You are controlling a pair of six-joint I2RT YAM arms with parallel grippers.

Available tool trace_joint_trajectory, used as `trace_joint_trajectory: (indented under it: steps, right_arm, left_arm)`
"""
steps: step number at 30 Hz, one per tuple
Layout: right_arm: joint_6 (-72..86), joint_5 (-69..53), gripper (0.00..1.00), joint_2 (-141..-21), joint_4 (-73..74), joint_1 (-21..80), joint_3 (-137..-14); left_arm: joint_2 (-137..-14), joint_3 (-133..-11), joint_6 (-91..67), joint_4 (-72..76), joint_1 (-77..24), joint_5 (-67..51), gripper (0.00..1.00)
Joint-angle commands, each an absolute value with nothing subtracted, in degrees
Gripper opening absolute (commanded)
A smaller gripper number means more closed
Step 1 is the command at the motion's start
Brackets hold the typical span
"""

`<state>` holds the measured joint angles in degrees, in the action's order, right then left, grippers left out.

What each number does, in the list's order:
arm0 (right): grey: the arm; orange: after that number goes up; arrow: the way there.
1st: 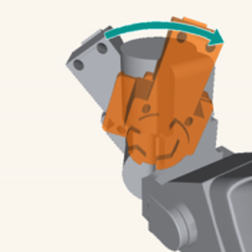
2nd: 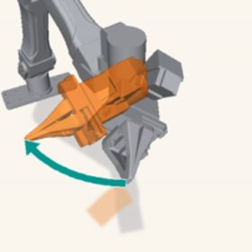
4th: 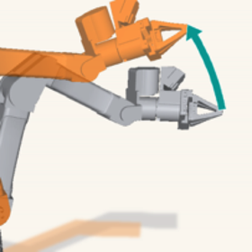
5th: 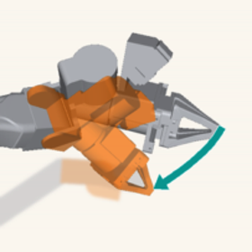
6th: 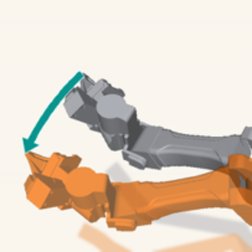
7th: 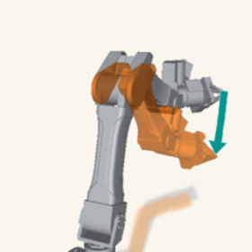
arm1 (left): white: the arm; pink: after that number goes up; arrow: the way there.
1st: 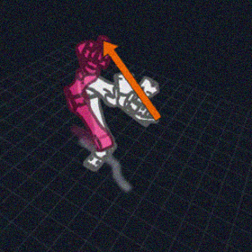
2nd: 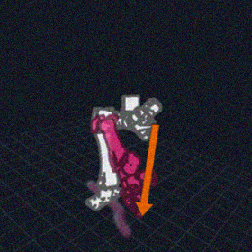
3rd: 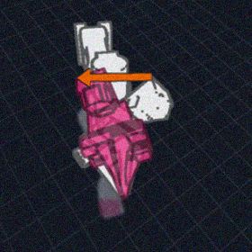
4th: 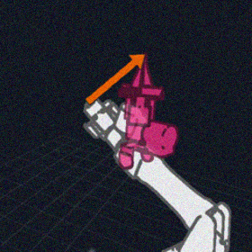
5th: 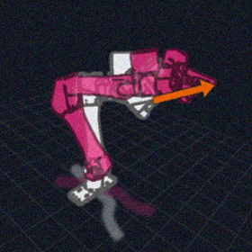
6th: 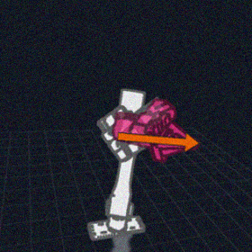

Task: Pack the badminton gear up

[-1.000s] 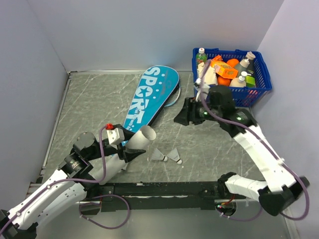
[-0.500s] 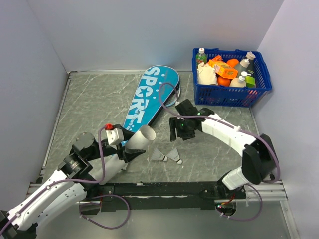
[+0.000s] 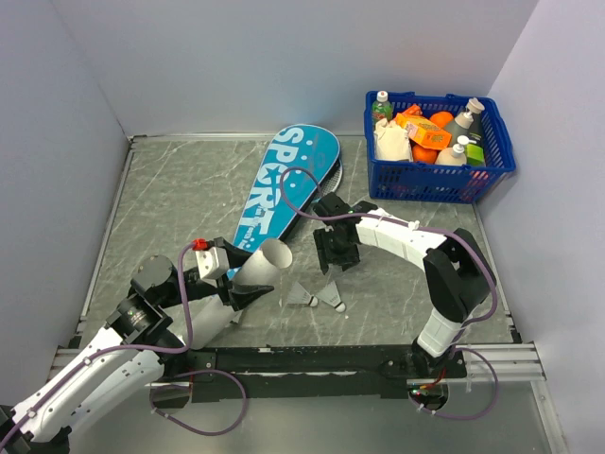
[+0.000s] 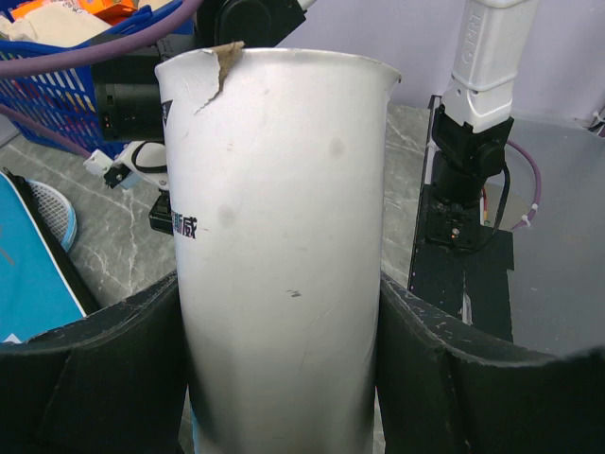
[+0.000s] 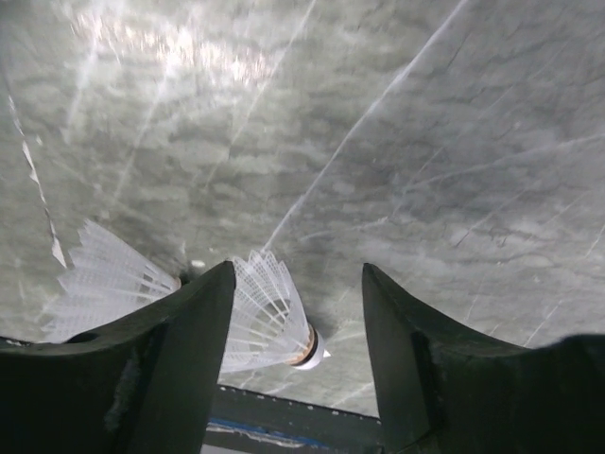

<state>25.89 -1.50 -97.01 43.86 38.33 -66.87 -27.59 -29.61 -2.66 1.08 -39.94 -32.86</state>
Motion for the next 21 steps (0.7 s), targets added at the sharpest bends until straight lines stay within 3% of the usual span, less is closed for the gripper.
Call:
trace_joint_trajectory:
  steps: [1,15,21]
  right_arm:
    - [25.31,-0.18,0.61,-96.86,46.76,39.72,-68.91]
    - [22.15,-2.81,0.55,-98.35,48.08,40.78,-66.45]
    - [20.92,-4.13,0.47,-100.54,48.25,41.04,-66.62]
  left_arm:
    - [-26.72,-30.5,-3.25,4.13,-40.17,-34.01,0.02]
    - [-26.37,-30.41,-3.43,4.04,-40.08,-34.1,0.02]
    - [-26.19,-30.5,-3.43,3.95,-40.08,-34.01,0.02]
